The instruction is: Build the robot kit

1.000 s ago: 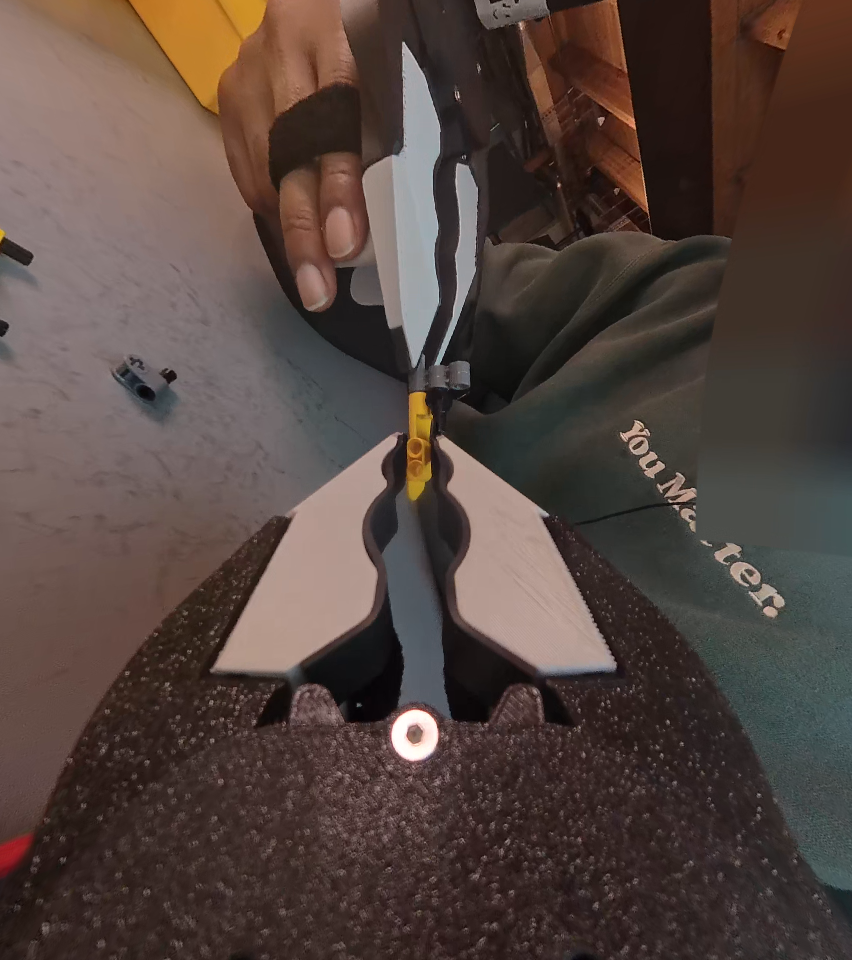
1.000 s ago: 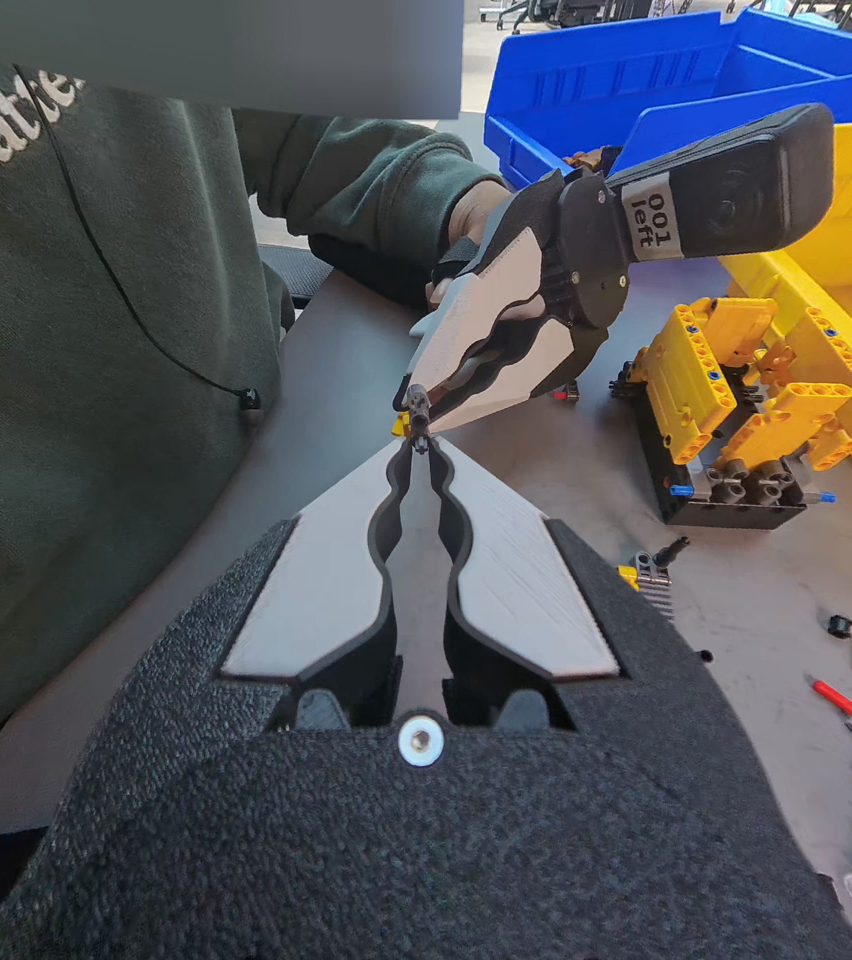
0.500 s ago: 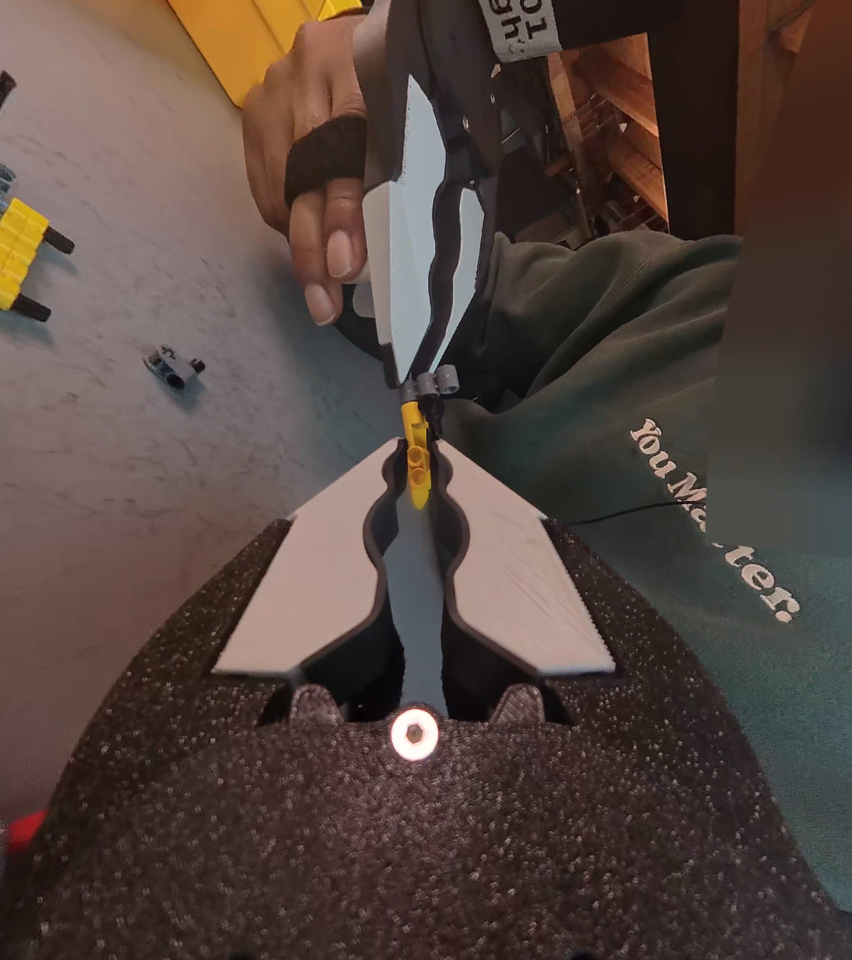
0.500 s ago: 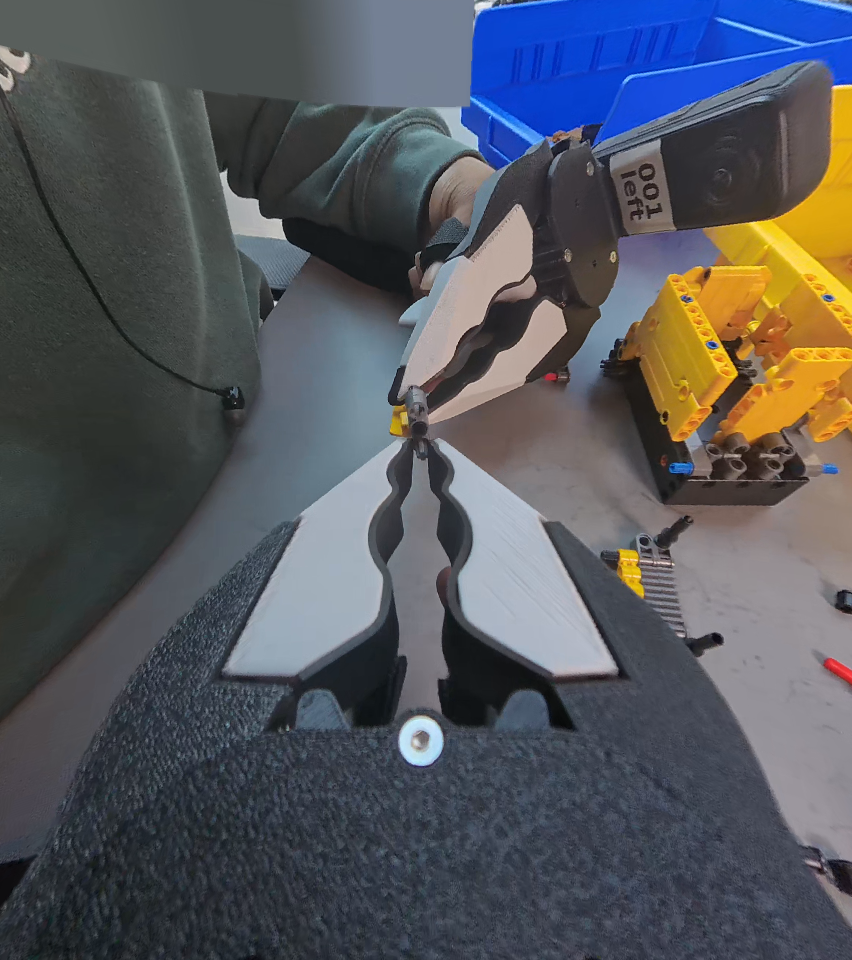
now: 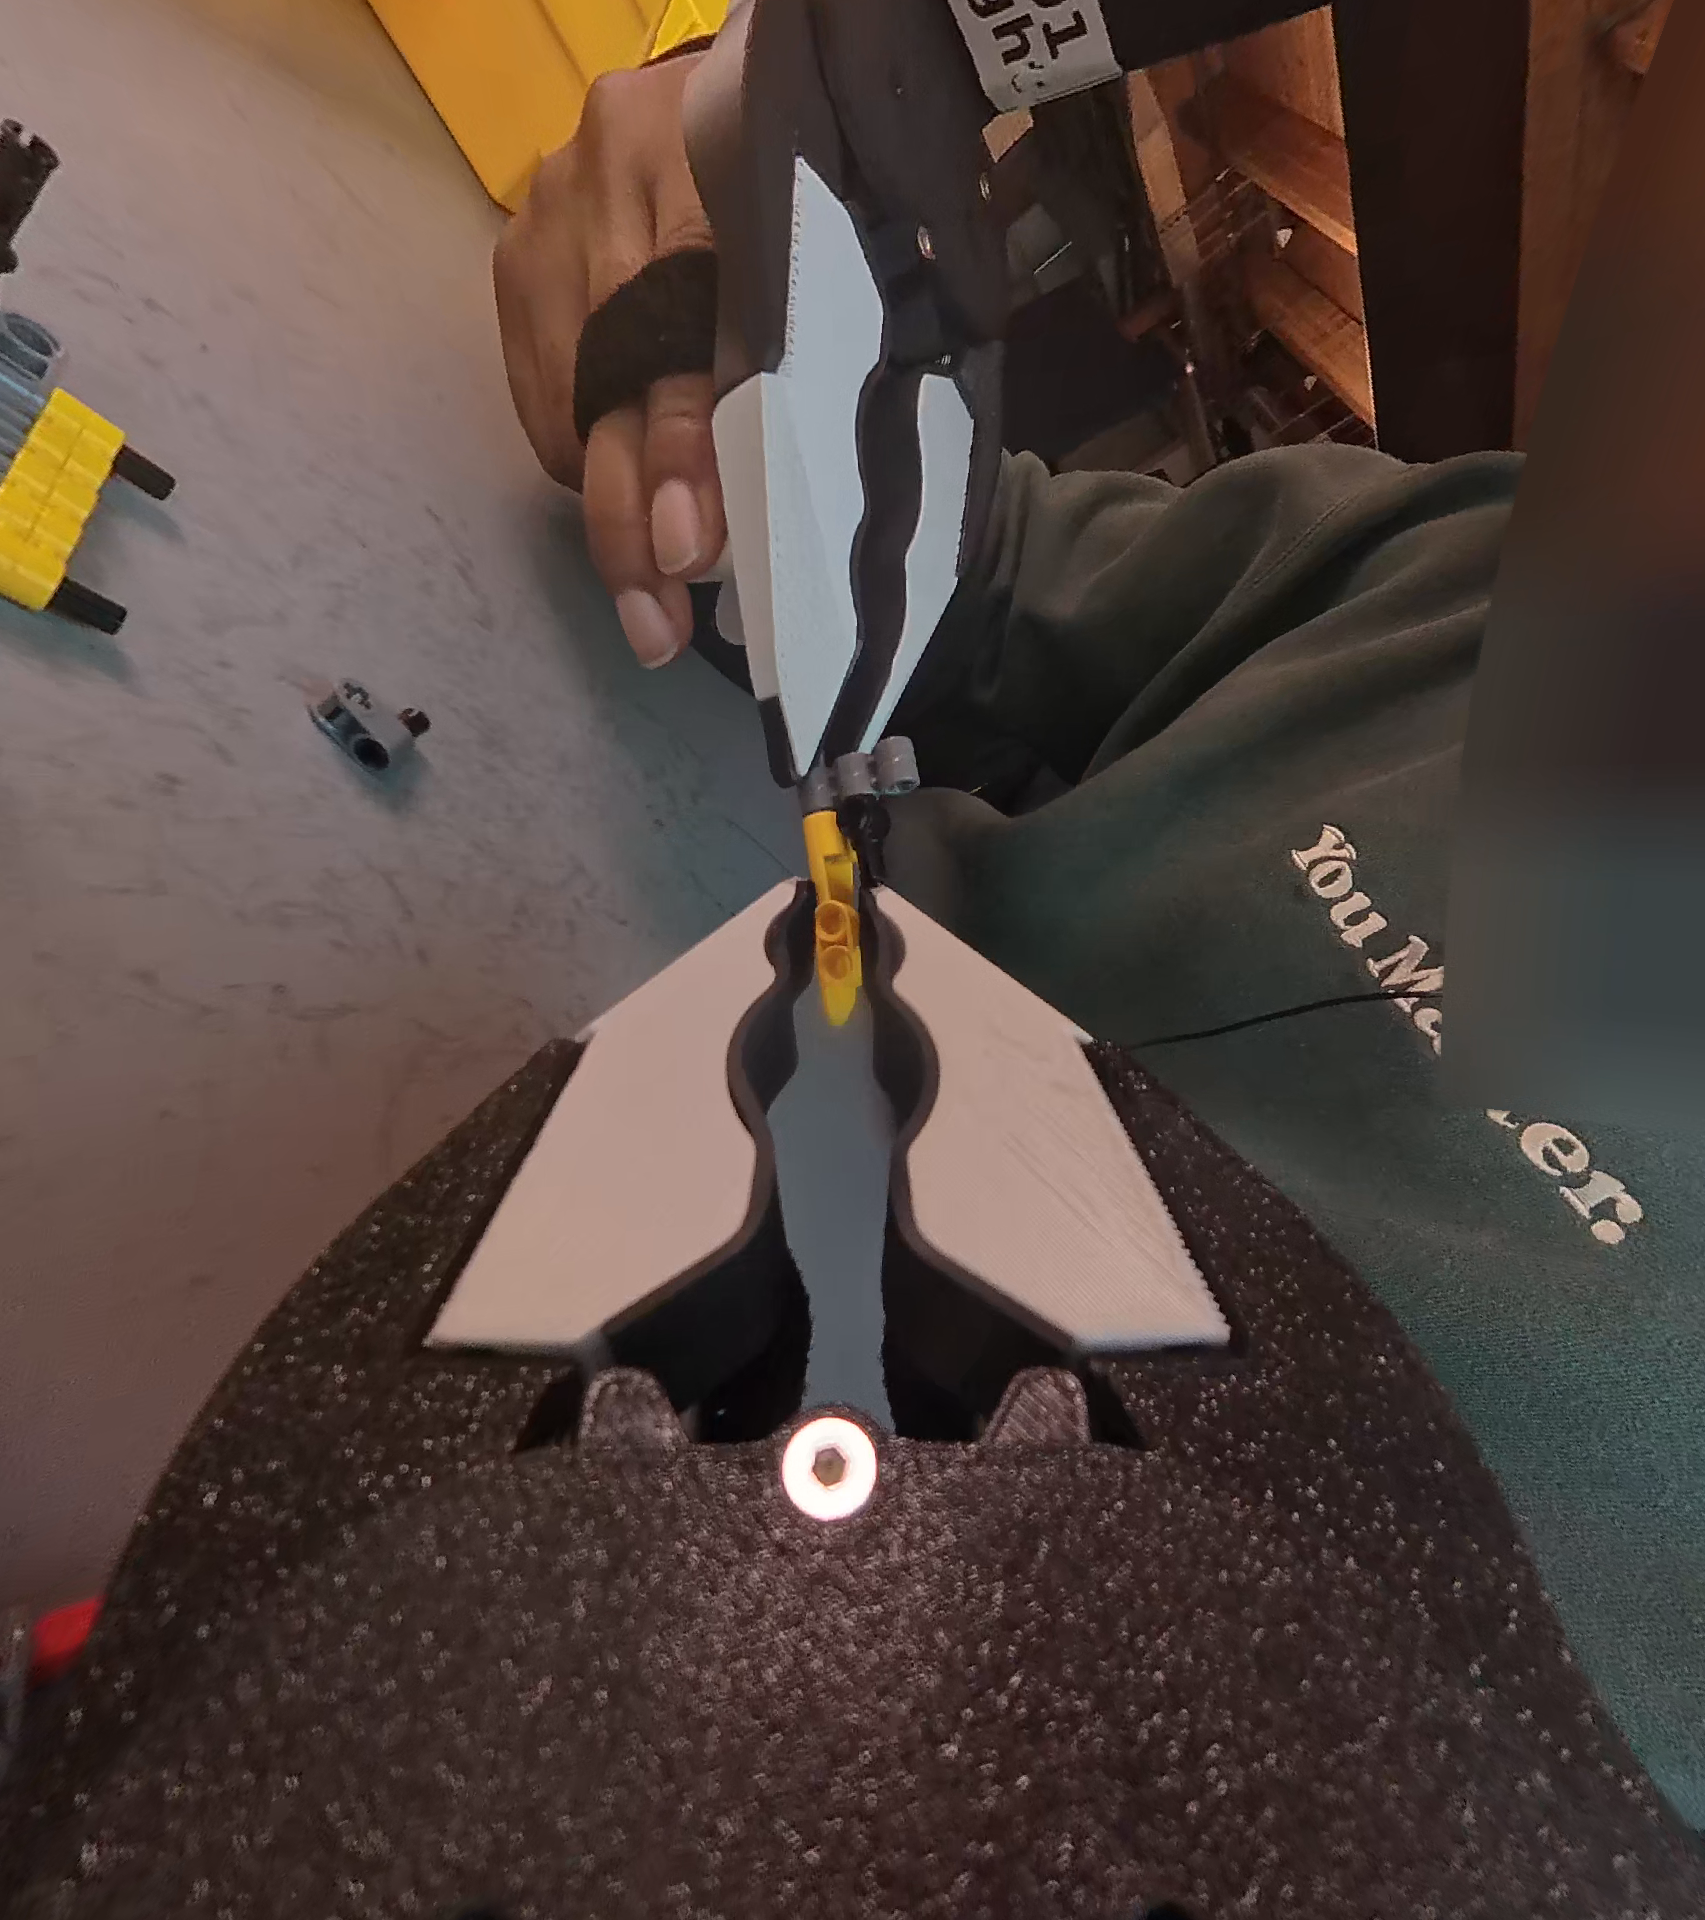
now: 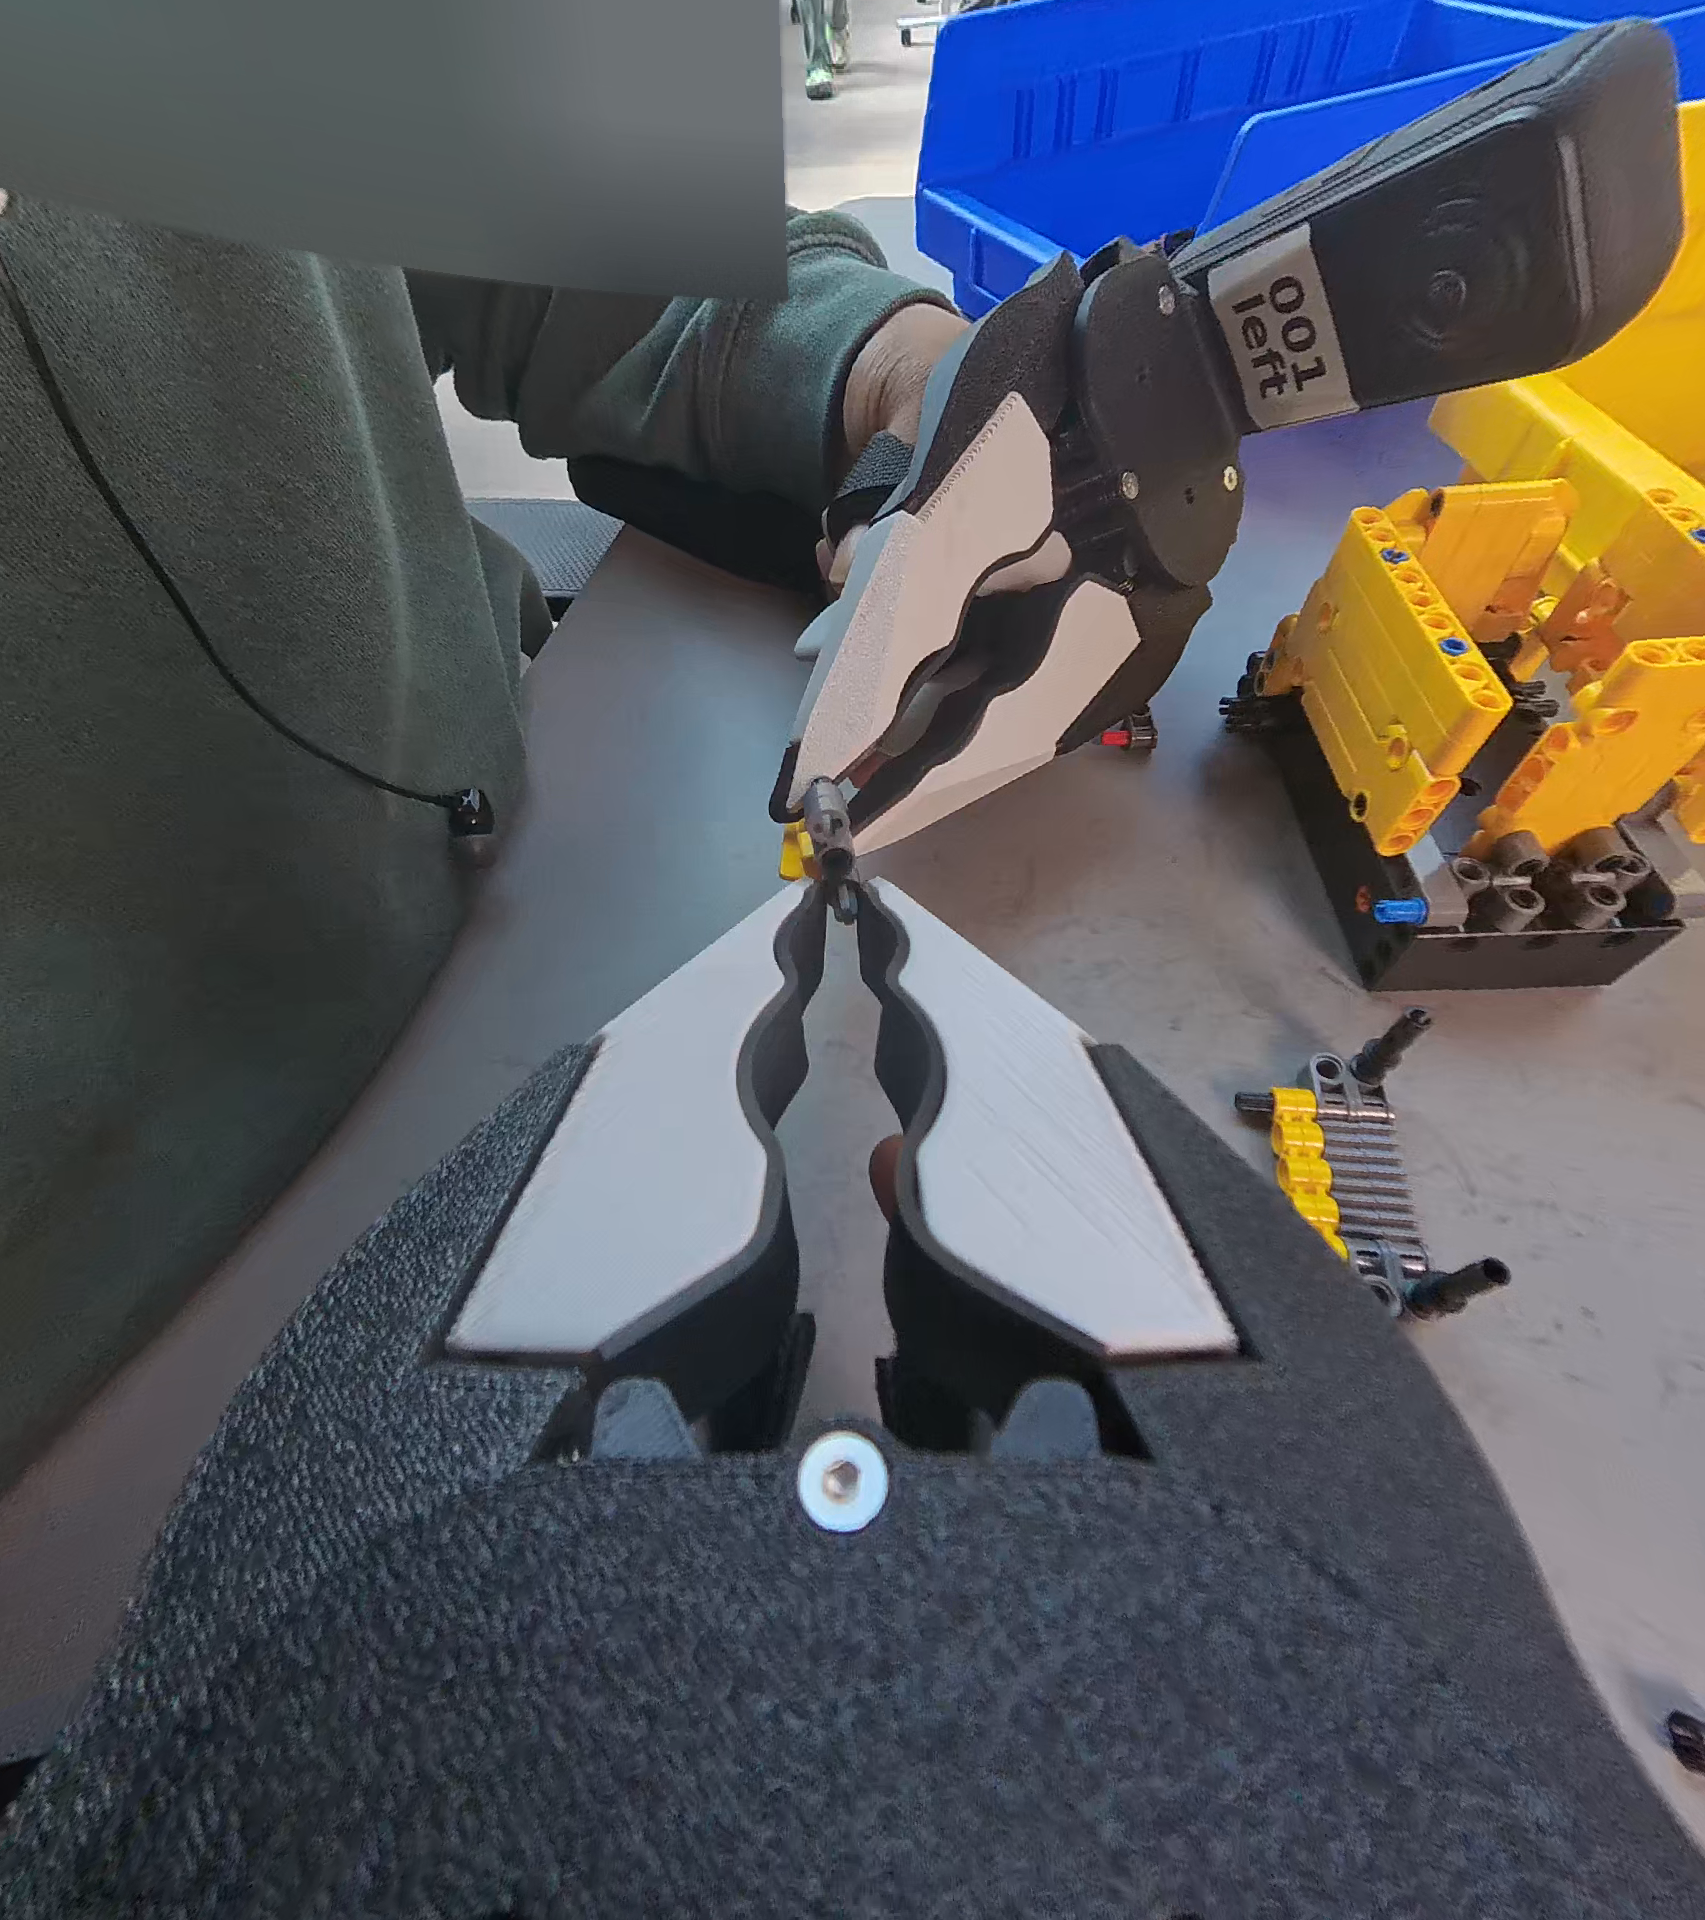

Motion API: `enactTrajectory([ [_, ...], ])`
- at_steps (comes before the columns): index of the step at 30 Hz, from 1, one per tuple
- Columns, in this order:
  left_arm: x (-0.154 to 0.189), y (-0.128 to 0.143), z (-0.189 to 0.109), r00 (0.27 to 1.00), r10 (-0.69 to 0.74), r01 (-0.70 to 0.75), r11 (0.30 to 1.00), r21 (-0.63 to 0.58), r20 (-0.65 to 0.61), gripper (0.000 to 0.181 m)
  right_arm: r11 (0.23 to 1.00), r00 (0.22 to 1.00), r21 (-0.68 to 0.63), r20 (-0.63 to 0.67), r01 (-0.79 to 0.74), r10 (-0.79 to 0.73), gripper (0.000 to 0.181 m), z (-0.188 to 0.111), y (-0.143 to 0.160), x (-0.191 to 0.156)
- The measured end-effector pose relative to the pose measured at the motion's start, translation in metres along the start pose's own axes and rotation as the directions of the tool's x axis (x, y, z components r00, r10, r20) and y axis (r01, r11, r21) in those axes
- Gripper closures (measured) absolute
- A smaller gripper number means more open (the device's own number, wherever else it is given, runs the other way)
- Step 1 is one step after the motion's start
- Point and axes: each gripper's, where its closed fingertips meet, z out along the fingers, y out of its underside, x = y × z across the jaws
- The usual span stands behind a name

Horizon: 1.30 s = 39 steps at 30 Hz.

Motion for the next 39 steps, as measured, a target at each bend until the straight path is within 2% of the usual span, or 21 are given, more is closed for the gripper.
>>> enactTrajectory([
  [4, 0.001, 0.001, 0.0, 1.0, 0.001, -0.001, 1.0, -0.006, -0.005, 0.177, 1.0, 1.0, 0.007, 0.006, -0.006, 0.006, 0.177, 0.0, 0.0, 0.0],
  [6, 0.001, -0.006, -0.003, 1.0, 0.012, -0.011, 0.999, 0.035, -0.002, 0.175, 0.999, 1.0, 0.03, -0.017, -0.013, 0.013, 0.177, -0.005, -0.003, 0.006],
  [8, 0.0, -0.014, -0.006, 0.999, 0.041, -0.042, 0.996, 0.074, 0.018, 0.174, 0.999, 0.999, 0.045, -0.028, -0.021, 0.023, 0.177, -0.01, -0.005, 0.01],
  [14, -0.004, -0.02, -0.013, 0.98, 0.151, -0.162, 0.983, 0.081, 0.126, 0.172, 0.987, 0.993, 0.126, -0.062, -0.096, 0.104, 0.177, -0.024, -0.012, 0.026],
  [20, -0.01, -0.036, -0.022, 0.892, 0.318, -0.364, 0.927, 0.093, 0.322, 0.169, 0.966, 0.972, 0.15, -0.075, -0.211, 0.224, 0.177, -0.019, -0.012, 0.036],
  [23, -0.012, -0.037, -0.024, 0.857, 0.359, -0.41, 0.91, 0.069, 0.369, 0.168, 0.95, 0.957, 0.155, -0.065, -0.272, 0.284, 0.177, -0.014, -0.011, 0.037],
  [27, -0.012, -0.039, -0.027, 0.848, 0.367, -0.422, 0.904, 0.068, 0.382, 0.169, 0.921, 0.933, 0.182, -0.047, -0.344, 0.357, 0.177, -0.013, -0.014, 0.041],
  [29, -0.012, -0.038, -0.028, 0.866, 0.339, -0.392, 0.916, 0.079, 0.368, 0.169, 0.911, 0.923, 0.182, -0.037, -0.371, 0.383, 0.177, -0.011, -0.012, 0.041],
  [39, -0.013, -0.027, -0.03, 0.911, 0.272, -0.308, 0.949, 0.072, 0.31, 0.17, 0.894, 0.909, 0.181, 0.007, -0.411, 0.417, 0.178, 0.0, -0.008, 0.036],
])
